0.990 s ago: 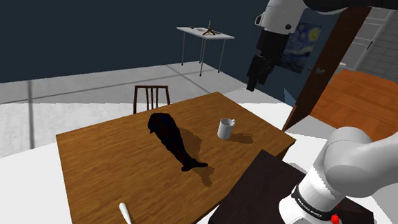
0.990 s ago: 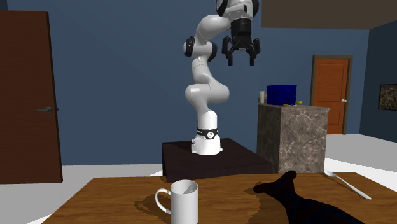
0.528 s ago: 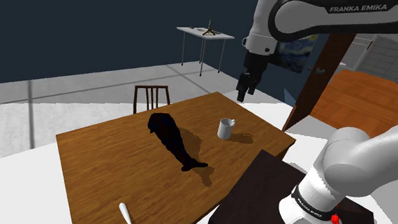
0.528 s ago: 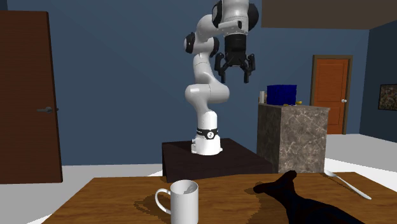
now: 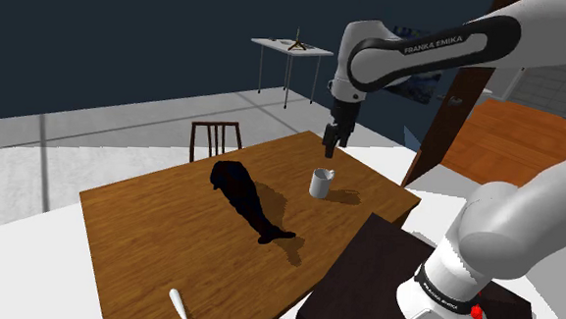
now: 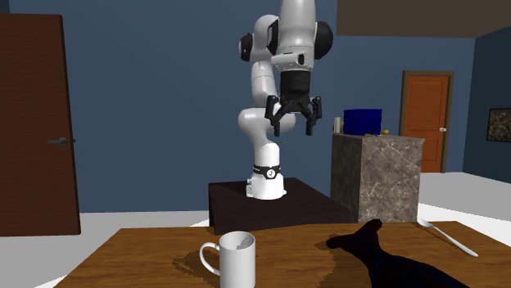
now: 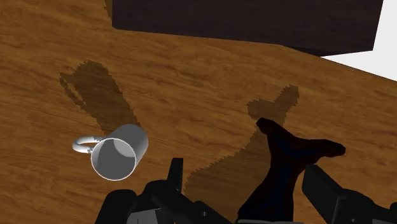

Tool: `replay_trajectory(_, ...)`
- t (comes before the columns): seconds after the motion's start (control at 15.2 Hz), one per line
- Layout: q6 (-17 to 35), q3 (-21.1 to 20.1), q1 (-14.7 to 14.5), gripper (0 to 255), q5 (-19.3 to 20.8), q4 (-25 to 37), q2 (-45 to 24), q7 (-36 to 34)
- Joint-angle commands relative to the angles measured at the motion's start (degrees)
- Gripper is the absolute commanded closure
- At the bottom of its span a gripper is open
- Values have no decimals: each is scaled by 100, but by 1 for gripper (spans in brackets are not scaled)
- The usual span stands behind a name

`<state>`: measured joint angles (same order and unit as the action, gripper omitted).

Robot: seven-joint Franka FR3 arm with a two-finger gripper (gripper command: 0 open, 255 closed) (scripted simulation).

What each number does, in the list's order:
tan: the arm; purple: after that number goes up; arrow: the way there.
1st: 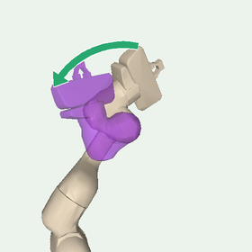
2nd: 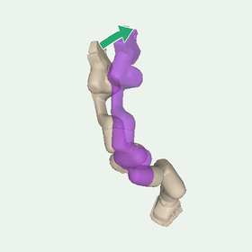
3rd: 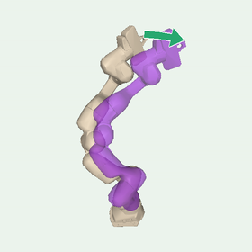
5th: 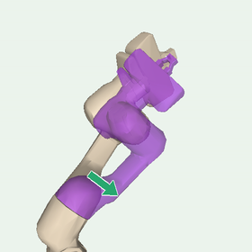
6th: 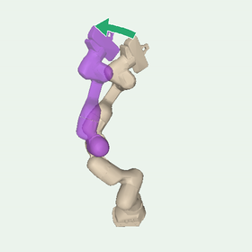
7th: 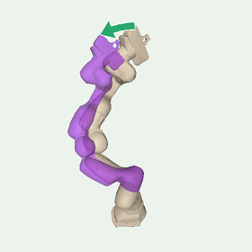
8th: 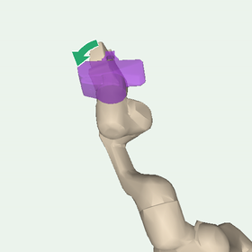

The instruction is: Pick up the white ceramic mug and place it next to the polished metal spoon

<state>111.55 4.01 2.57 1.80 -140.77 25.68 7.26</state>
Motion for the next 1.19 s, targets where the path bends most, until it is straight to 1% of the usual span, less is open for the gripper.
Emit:
replay_trajectory(0.0,329,110,62,0,74,-17,-361,145)
replay_trajectory(0.53,1393,445,250,0,200,338,-1996,633)
replay_trajectory(0.86,1911,589,383,0,169,788,-3094,946)
replay_trajectory(1.12,2221,650,520,0,105,1269,-3986,1189)
